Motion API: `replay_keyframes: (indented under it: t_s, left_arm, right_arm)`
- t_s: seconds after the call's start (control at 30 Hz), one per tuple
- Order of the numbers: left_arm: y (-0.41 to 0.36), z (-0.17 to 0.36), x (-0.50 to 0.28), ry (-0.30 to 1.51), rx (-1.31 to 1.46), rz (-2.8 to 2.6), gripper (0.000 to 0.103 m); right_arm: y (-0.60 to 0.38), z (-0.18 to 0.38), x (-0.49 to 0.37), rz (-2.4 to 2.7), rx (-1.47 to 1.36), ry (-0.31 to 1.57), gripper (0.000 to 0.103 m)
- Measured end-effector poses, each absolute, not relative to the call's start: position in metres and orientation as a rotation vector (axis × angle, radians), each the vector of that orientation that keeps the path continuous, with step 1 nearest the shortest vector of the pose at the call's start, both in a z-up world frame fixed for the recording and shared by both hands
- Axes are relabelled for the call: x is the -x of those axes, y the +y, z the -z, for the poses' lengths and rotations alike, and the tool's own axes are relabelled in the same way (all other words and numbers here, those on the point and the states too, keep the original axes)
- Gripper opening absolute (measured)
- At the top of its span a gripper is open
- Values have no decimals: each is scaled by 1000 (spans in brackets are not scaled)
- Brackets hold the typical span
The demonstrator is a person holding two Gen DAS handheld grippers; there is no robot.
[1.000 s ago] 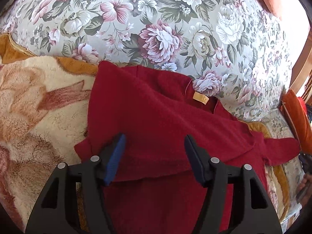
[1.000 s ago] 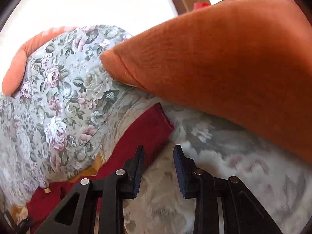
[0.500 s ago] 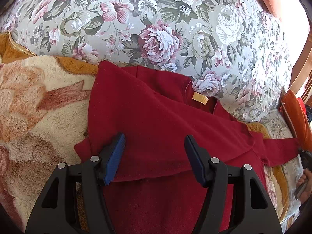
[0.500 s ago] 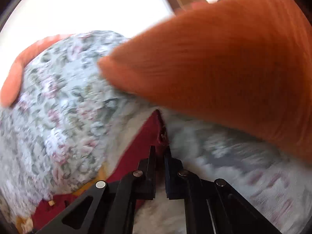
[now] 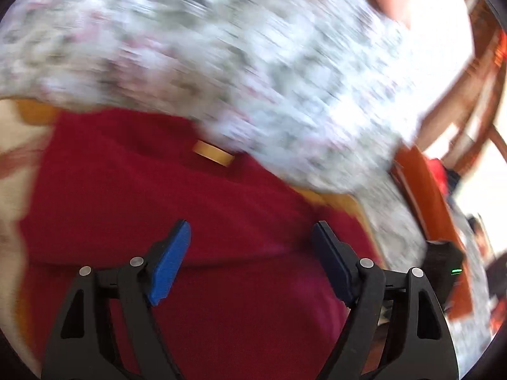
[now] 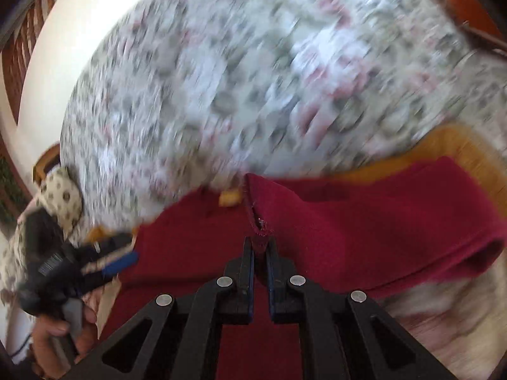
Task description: Fold small clothes
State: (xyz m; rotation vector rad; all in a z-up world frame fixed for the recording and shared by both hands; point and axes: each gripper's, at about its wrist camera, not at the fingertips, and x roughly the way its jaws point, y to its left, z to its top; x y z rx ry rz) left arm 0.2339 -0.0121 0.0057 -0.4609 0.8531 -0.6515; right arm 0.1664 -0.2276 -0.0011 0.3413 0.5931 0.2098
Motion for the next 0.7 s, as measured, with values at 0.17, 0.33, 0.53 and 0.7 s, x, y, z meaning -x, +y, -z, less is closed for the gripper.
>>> replay_keyframes:
  t_s: [0.17,0.33,0.53,0.7]
  left_arm:
    - [-60,9,-233,943,458,810,79]
    - [-83,22,-236,980,458,827,79]
    - [-81,42,-238,994,479,771,79]
    - [-84,41,-234,966,446,763,79]
  right_arm:
    - [-183,18,-167,-243,-209,626,6]
    - [-189,24,-168,-248,-227,638,7]
    - [-186,27,-164,-277,-217,681,24]
    - [-190,25,-137,-266,-188,660,30]
